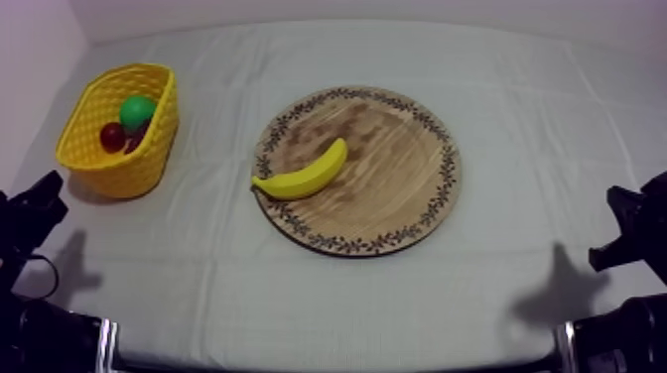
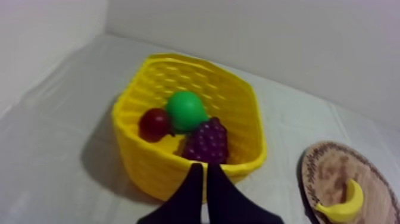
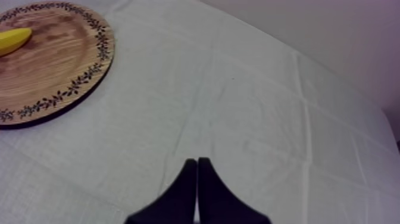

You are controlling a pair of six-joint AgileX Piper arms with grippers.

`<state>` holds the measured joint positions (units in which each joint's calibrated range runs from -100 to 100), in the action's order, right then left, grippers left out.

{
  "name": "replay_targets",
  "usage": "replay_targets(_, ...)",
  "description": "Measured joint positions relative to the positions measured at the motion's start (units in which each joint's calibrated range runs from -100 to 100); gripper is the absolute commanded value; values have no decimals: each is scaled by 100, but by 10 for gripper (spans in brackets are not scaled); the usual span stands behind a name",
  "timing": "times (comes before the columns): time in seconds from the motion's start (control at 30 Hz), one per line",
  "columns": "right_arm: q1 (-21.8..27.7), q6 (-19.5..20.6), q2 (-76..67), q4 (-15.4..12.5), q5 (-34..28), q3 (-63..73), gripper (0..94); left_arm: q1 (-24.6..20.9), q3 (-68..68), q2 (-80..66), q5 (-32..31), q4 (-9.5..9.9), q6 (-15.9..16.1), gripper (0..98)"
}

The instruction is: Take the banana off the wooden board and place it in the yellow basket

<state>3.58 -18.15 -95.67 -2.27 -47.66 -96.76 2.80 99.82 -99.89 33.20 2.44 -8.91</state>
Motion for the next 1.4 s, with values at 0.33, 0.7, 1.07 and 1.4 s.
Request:
replay_targets(0.33, 0, 0, 0, 0, 0, 0, 3, 1148, -225, 0, 689, -11, 467, 0)
replay_targets(0.7, 3, 0, 0, 0, 0, 0, 3, 1763, -1804, 1604, 1393, -100, 307, 0)
replay_targets(1.07, 0, 0, 0, 0, 0, 0, 3, 2253, -5068, 4604, 3367, -130, 280, 0)
replay_targets(1.4, 0, 0, 0, 0, 0, 0, 3, 3035, -7786, 7259, 4830, -142, 323, 0)
